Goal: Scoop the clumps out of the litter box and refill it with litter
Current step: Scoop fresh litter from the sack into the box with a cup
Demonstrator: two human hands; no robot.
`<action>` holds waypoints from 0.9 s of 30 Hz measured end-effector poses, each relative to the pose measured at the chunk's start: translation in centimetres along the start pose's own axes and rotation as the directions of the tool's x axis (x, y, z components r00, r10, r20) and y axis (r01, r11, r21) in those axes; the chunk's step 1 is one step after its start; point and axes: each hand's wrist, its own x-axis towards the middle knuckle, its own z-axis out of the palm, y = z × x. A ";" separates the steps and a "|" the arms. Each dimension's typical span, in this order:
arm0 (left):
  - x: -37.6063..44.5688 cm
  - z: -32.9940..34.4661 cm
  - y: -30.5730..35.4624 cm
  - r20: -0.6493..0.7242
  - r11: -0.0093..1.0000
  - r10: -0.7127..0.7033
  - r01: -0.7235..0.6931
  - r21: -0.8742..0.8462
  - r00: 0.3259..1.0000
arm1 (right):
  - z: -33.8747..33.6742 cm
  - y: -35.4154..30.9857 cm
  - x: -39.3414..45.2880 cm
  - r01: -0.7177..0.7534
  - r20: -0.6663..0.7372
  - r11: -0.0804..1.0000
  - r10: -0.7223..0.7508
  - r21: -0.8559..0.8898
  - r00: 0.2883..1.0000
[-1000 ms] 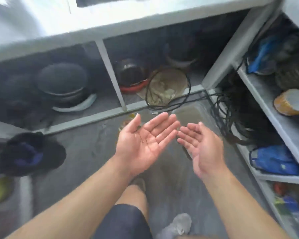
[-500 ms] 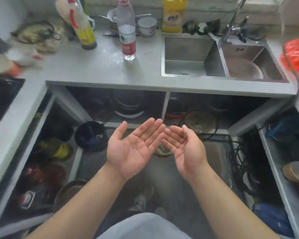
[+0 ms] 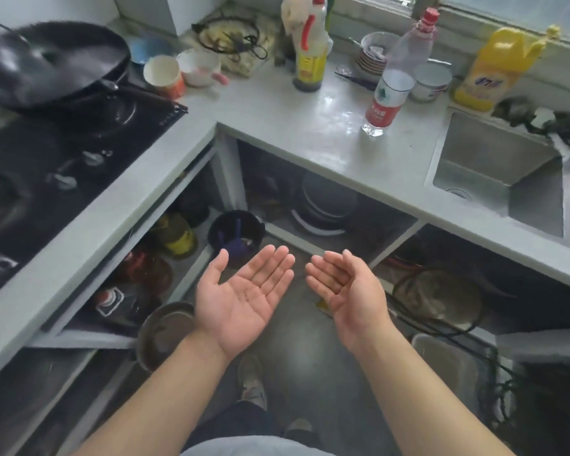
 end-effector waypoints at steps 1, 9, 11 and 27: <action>0.6 -0.5 1.2 -0.010 1.000 0.011 -0.011 -0.010 1.000 | 1.2 0.2 0.9 -0.008 0.007 1.000 0.008 -0.030 1.000; 5.1 -3.7 9.0 -0.112 0.991 0.068 -0.081 -0.108 0.991 | 7.6 1.9 7.6 -0.057 -0.012 0.972 0.056 -0.228 0.998; 6.2 -4.0 10.3 -0.127 0.986 0.079 -0.097 -0.136 0.989 | 8.7 2.0 9.1 -0.078 -0.006 0.965 0.079 -0.250 0.997; 16.9 -1.0 12.5 -0.249 0.931 0.198 -0.261 -0.254 0.948 | 11.5 -1.5 24.9 -0.139 0.055 0.910 0.174 -0.390 0.983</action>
